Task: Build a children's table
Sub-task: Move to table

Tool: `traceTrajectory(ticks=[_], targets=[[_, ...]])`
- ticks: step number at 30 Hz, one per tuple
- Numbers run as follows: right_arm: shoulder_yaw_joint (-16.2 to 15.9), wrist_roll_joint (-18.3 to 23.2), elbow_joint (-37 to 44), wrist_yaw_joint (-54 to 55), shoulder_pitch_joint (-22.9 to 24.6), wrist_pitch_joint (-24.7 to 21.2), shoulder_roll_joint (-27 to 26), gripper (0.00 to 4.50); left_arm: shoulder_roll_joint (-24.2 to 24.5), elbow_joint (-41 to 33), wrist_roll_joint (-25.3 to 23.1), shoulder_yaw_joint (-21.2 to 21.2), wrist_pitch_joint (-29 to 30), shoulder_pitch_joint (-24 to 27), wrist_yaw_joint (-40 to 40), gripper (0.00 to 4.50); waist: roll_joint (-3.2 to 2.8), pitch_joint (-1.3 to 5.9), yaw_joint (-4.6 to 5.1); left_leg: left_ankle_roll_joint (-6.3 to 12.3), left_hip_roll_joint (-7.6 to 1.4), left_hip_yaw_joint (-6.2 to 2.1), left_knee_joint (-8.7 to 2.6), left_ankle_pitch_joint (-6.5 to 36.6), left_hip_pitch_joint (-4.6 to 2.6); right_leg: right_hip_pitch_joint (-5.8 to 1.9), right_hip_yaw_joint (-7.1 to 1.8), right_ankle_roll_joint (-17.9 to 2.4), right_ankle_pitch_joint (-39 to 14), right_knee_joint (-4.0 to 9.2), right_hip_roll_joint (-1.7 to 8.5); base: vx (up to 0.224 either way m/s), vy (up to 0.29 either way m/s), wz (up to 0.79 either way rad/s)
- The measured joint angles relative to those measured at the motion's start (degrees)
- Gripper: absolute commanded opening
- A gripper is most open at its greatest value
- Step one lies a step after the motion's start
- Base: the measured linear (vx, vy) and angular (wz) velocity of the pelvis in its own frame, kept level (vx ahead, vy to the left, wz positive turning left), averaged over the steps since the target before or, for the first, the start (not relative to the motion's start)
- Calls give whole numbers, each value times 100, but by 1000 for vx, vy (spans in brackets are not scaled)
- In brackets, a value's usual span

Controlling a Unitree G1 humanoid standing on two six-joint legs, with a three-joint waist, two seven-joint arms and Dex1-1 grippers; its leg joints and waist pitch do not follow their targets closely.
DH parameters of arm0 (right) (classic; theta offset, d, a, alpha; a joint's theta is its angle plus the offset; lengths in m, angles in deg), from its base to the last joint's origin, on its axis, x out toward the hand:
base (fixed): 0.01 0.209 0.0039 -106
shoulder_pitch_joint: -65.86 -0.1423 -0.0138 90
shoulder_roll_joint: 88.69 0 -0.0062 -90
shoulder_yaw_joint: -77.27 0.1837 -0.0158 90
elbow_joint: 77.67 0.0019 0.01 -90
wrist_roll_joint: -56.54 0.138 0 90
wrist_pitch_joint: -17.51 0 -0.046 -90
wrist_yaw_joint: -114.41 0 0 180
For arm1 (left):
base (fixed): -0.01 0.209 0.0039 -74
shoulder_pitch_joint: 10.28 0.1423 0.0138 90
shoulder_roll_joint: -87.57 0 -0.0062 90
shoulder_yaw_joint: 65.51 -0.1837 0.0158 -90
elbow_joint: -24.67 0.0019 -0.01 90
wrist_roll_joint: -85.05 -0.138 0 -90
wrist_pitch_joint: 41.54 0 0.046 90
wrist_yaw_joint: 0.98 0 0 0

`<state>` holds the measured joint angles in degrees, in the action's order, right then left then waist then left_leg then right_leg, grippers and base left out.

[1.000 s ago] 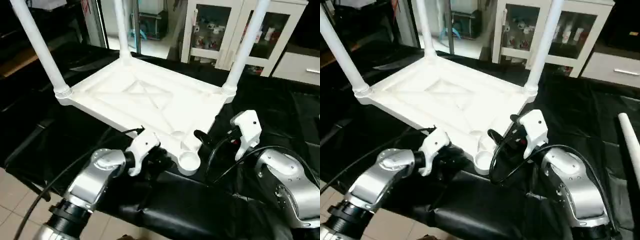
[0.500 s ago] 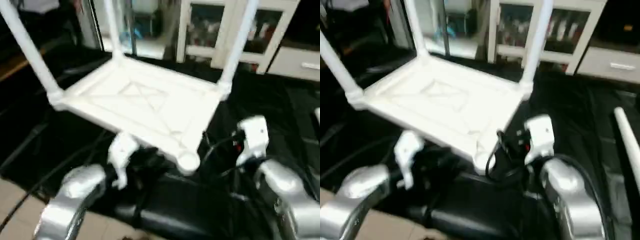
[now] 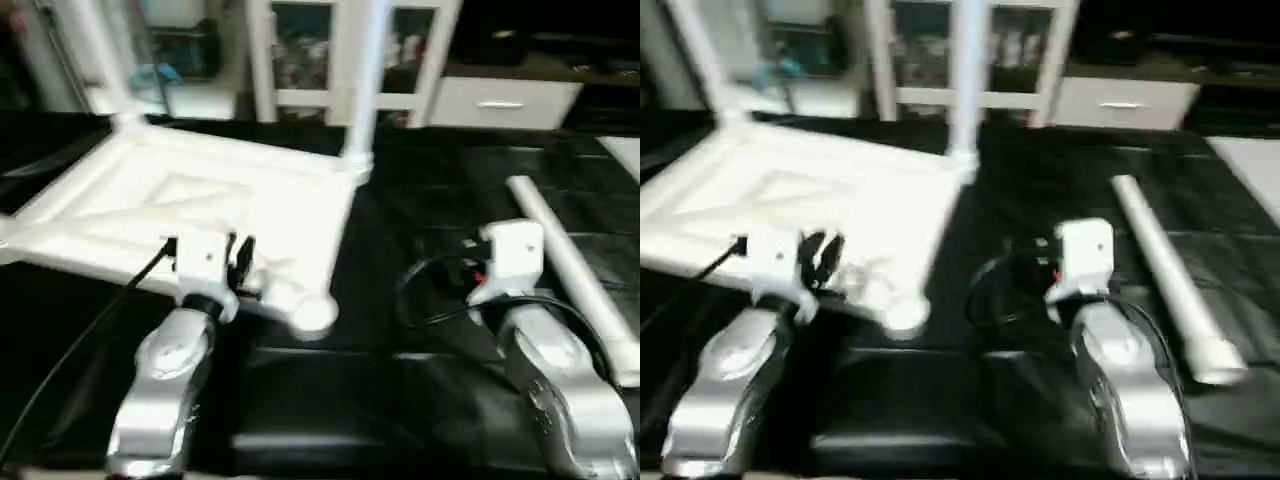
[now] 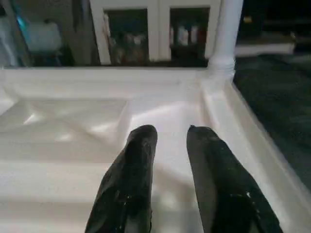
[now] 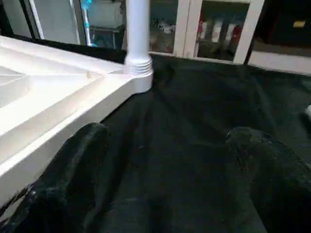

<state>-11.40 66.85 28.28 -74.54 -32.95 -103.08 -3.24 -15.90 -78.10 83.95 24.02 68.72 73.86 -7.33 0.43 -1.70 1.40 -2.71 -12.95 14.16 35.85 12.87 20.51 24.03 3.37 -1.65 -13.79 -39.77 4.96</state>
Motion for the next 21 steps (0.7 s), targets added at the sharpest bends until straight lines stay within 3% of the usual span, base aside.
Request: traceTrajectory(ticks=[1, 2, 3, 4, 5, 6, 7, 8, 9, 10, 11, 12, 13, 14, 15, 16, 17, 18, 19, 20, 21], targets=[[-22, -3, -60, -20, -119, 2, 10, 425, -12, 14, -44, -12, 1, -2, 54, 134, 46, 13, -8, -3, -7, -62, 13, -14, 51, -17, 45, 69, -96, 49, 6, -11, -238, -13], [-49, -12, -97, -41, -169, 17, 54, 425, -74, 72, -100, -22, 16, 15, 121, 134, 86, 0, -37, 326, 69, -253, 239, 107, 211, -20, 104, -30, -90, 87, -99, -6, -236, -8], [-48, -18, -209, -56, -171, 15, 122, 425, -159, 151, -147, -46, 16, -6, 200, 134, 101, -11, -75, 649, 186, -334, 640, 304, 298, -58, 127, -105, -84, 113, -133, -6, -236, -8], [-27, -20, -314, -70, -180, 11, 152, 425, -235, 212, -188, -104, 9, -12, 255, 134, 111, -9, -82, 761, 349, -399, 898, 375, 348, -110, 170, -174, -47, 186, -188, -15, -201, 0], [-2, -18, -334, -95, -189, 7, 152, 425, -294, 278, -231, -170, -21, -78, 315, 134, 96, -2, -73, 756, 560, -452, 960, 392, 366, -146, 254, -238, -6, 276, -271, -31, -176, -1], [-5, -16, -332, -112, -215, 7, 150, 425, -312, 292, -257, -198, -53, -146, 348, 134, 36, 7, -65, 760, 650, -457, 838, 389, 358, -150, 340, -267, 40, 343, -390, -31, -176, -1], [-12, -15, -332, -147, -229, 7, 147, 425, -322, 317, -280, -222, -104, -214, 394, 134, -108, 37, -46, 598, 615, -536, 553, 548, 319, -177, 536, -300, 111, 490, -564, -23, -142, 13], [-105, -18, -367, -168, -233, -12, 100, 425, -305, 416, -320, -230, -150, -273, 471, 134, -169, 14, -39, 403, 454, -640, 546, 462, 317, -152, 665, -181, 96, 453, -598, -24, -146, 2], [-208, -16, -371, -204, -266, -15, 67, 425, -282, 446, -347, -196, -164, -267, 535, 134, -128, 43, -30, 365, 392, -675, 548, 438, 329, -4, 599, 117, -106, -104, -529, -24, -146, 2], [-262, -15, -369, -231, -268, -16, 49, 425, -267, 471, -379, -159, -170, -273, 586, 134, -131, 44, -33, 273, 337, -734, 546, 382, 355, 148, 478, 291, -285, -656, -430, -46, -153, -3], [-289, -23, -426, -245, -282, -20, 55, 425, -281, 491, -412, -159, -171, -272, 640, 134, -135, 55, -96, 210, 277, -770, 502, 321, 376, 217, 250, 257, -325, -820, -276, -81, -167, 2], [-294, -26, -460, -251, -311, -21, 57, 425, -286, 499, -426, -160, -171, -273, 662, 134, -152, 48, -116, 190, 264, -778, 469, 290, 393, 207, 174, 228, -334, -742, -188, -81, -167, 2], [-294, -46, -514, -255, -377, -26, 67, 425, -290, 513, -442, -161, -171, -292, 675, 134, -80, 64, -154, 113, 258, -777, 418, 227, 405, 149, 22, 91, -305, -421, 20, -90, -221, -5], [-295, -76, -538, -254, -443, -32, 77, 425, -285, 519, -485, -165, -171, -311, 678, 134, 1, 70, -166, 68, 259, -773, 399, 176, 412, 54, -48, -91, -266, -169, 140, -87, -292, -4], [-293, -95, -562, -252, -479, -36, 130, 425, -301, 537, -529, -187, -174, -312, 680, 134, 68, 62, -202, 126, 262, -741, 379, 115, 412, 5, -89, 114, -199, -33, 182, -87, -292, -4], [-278, -117, -615, -243, -457, -48, 217, 425, -323, 579, -541, -255, -173, -316, 675, 134, 72, 57, -203, 593, 264, -750, 366, 104, 427, -4, -61, 184, -153, 2, 151, -102, -284, -2], [-185, -139, -701, -221, -422, -60, 318, 425, -351, 606, -547, -341, -172, -325, 667, 134, 118, 29, -299, 820, 312, -712, 587, 223, 445, -39, -54, 265, -84, 52, 128, -107, -263, -5], [-101, -161, -743, -194, -412, -80, 348, 425, -382, 610, -560, -469, -172, -327, 657, 134, 120, 21, -318, 794, 406, -687, 615, 230, 394, -66, -38, 238, -52, 91, 92, -107, -263, -5], [-49, -174, -740, -173, -425, -87, 357, 425, -382, 609, -582, -559, -174, -338, 651, 134, 95, 21, -323, 746, 497, -674, 455, 203, 278, -72, -22, 245, -41, 119, 27, -92, -241, -6], [7, -199, -732, -144, -448, -101, 360, 425, -320, 607, -611, -603, -180, -375, 623, 134, 14, 21, -329, 462, 539, -723, 237, 201, 175, -78, 34, 194, 9, 152, -35, -94, -184, -11], [5, -204, -734, -133, -449, -146, 355, 425, -236, 609, -618, -611, -185, -365, 552, 134, -11, 20, -319, 316, 484, -741, 144, 115, 143, -80, 68, 175, 53, 193, -79, -94, -184, -11]])
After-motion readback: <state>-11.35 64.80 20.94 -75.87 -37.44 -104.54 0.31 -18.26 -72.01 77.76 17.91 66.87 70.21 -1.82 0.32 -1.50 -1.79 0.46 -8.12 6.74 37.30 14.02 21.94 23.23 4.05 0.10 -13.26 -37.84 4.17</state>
